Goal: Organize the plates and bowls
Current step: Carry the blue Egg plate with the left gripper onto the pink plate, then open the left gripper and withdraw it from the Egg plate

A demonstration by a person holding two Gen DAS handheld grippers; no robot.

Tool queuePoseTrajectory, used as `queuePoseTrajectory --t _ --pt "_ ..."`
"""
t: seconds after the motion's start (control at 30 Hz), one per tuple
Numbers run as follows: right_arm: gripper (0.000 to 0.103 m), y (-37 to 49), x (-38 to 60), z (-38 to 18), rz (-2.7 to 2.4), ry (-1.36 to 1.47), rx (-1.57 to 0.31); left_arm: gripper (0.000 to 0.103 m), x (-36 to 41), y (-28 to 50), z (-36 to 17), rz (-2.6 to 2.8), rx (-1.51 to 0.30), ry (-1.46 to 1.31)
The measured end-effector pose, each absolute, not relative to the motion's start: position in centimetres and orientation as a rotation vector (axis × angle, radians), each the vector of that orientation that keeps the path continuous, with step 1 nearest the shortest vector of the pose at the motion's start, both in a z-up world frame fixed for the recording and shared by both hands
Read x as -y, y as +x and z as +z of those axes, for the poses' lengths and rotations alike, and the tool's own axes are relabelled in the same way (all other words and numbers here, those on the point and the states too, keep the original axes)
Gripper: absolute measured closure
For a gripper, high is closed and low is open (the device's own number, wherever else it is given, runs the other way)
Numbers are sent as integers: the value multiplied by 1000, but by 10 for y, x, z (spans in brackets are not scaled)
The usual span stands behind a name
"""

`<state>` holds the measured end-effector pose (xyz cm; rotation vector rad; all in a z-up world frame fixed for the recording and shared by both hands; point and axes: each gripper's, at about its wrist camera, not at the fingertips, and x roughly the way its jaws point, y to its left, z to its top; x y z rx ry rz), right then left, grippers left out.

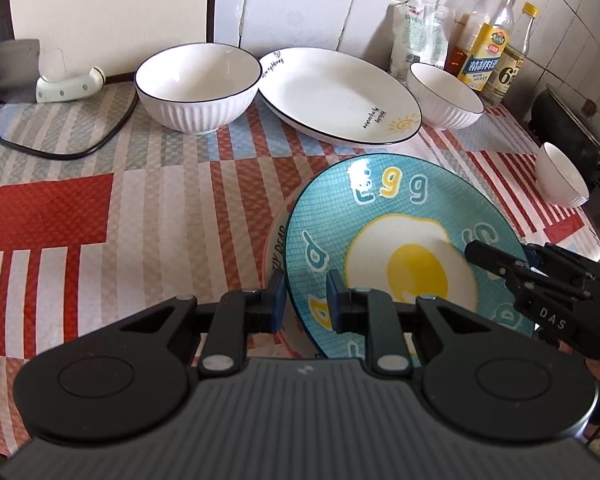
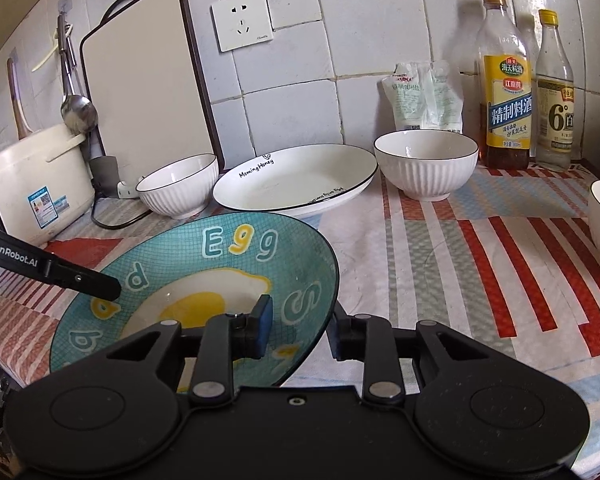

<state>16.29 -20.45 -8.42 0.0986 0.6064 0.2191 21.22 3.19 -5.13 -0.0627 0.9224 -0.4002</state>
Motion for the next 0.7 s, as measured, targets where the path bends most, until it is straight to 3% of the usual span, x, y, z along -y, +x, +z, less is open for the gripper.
queuePoseTrajectory --t 0.7 --pt "65 150 205 -82 243 81 -554 78 -13 161 -32 -309 -683 110"
